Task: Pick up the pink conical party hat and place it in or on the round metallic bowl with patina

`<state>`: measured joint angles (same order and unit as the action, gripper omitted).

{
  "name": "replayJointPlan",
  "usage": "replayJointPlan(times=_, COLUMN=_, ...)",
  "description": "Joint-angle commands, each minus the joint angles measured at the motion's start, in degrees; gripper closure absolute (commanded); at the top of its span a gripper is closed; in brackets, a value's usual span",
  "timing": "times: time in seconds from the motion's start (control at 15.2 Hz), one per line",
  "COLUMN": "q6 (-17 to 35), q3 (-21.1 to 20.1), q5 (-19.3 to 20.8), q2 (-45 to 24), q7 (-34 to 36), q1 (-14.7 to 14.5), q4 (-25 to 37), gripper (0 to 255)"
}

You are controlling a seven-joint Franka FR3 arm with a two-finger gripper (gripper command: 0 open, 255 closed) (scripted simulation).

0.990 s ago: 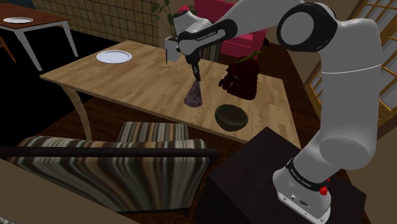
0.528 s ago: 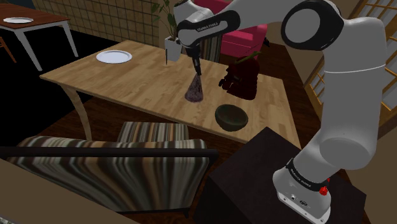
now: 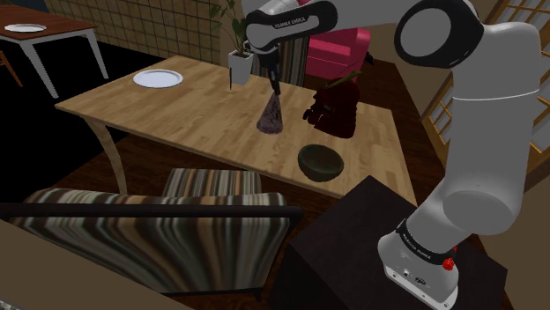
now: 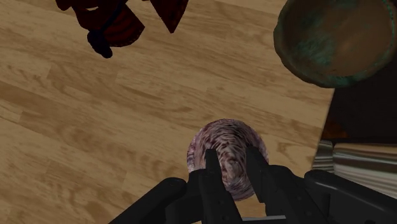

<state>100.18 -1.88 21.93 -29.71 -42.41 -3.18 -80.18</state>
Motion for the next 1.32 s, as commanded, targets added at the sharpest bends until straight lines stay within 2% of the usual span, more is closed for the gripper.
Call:
replayJointPlan(times=0.0, q6=-1.4, q3=0.0, q5=-0.1, q2=0.3, q7=-0.5, q1=-0.1, q4=1.1, gripper=255)
replayJointPlan(times=0.66, q6=-7.7, q3=0.0, q5=-0.4, q2=1.0, q7=-2.7, q1=-0.4, q4=7.2, gripper=255)
replayJointPlan(times=0.92, q6=-5.1, q3=-0.1, q5=-0.5, q2=11.8, q7=-2.3, q1=0.5, q4=-6.2, gripper=255)
replayJointPlan(times=1.25, q6=-4.0, q3=0.0, q5=-0.8, q2=23.7, q7=-2.9, q1=1.2, q4=-19.0, gripper=255)
